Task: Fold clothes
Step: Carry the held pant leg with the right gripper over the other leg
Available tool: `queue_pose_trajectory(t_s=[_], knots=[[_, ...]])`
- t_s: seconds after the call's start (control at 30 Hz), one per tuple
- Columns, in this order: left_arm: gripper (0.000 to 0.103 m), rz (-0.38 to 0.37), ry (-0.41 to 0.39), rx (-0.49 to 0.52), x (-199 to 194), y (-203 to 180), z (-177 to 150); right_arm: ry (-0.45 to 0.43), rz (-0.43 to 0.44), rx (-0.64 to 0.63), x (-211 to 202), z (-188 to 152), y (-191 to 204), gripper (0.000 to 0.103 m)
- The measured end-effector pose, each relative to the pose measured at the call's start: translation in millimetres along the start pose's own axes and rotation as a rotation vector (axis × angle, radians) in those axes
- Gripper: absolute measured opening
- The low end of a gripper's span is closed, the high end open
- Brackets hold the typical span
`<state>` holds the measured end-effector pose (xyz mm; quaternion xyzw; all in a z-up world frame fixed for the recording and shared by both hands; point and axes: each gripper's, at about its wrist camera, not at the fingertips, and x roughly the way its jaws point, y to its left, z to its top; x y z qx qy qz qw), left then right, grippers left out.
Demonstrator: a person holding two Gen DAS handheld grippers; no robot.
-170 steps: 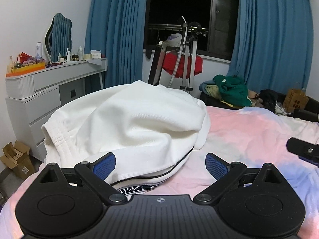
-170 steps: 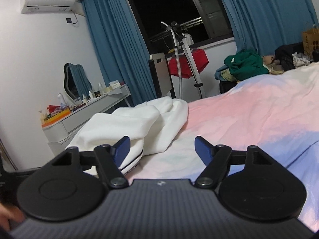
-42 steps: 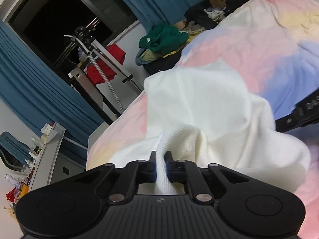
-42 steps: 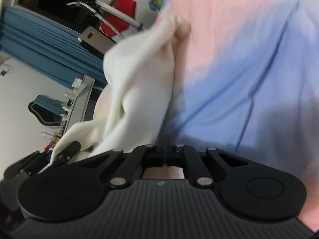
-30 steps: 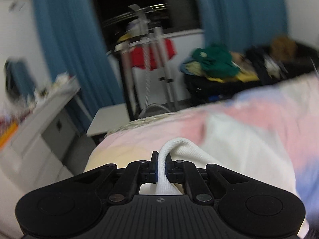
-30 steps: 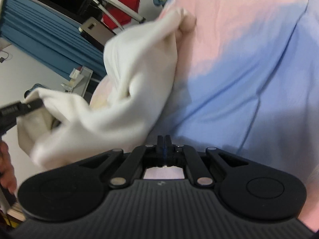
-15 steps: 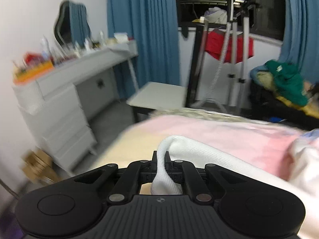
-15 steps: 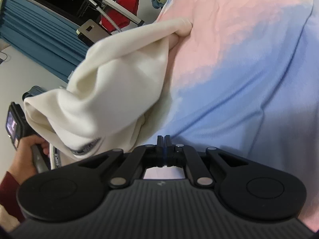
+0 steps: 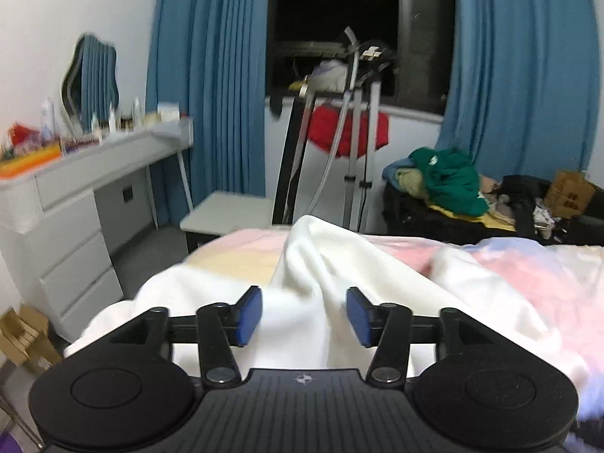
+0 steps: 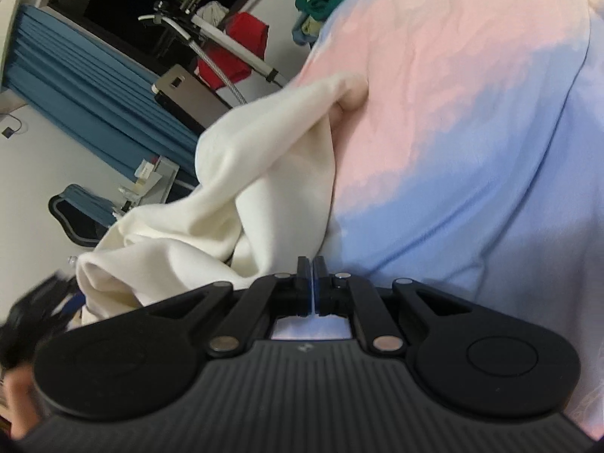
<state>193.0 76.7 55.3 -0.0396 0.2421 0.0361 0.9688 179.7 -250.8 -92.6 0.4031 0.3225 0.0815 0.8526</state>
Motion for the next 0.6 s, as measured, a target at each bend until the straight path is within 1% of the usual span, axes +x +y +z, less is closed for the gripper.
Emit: queue_pose_trajectory(t_s=[0.07,0.2,0.33,0.4,0.43,0.47,0.5,0.53,0.57,0.6], knots=[[0.059,-0.011,-0.014,0.012,-29.5,-6.0,-20.3,-0.018,0.012,-0.004,-1.4,0.1,2.8,0.005],[0.058,-0.015,0.012,0.030,-64.3,-19.8,-64.5,-0.048,0.054,0.002,-10.2,-1.4,2.1,0.006],[0.059,-0.002,0.075,-0.014,-70.3,-18.2,-91.7,-0.038,0.090,0.070,-12.9,0.7,-10.9,0.006],[0.062,-0.012,0.098,-0.004,-72.7,-19.5,-101.5,-0.038,0.074,0.088,-8.1,3.5,-14.2,0.007],[0.065,-0.017,0.110,0.001,-73.9,-20.2,-106.3,-0.036,0.059,0.084,-3.8,5.8,-14.5,0.007],[0.071,-0.028,0.121,0.004,-72.5,-20.2,-107.8,-0.026,0.042,0.074,2.7,9.3,-14.3,0.007],[0.074,-0.042,0.131,0.006,-70.1,-20.1,-107.7,-0.005,0.024,0.064,11.0,13.4,-14.7,0.007],[0.080,-0.041,0.131,0.013,-68.8,-21.2,-108.6,0.015,0.009,0.062,19.3,17.7,-15.9,0.007],[0.082,-0.038,0.126,0.027,-66.2,-22.1,-109.5,0.029,0.001,0.067,27.1,22.3,-17.8,0.007],[0.083,-0.041,0.122,0.032,-64.5,-22.2,-111.2,0.024,0.015,0.091,33.5,27.4,-21.7,0.007]])
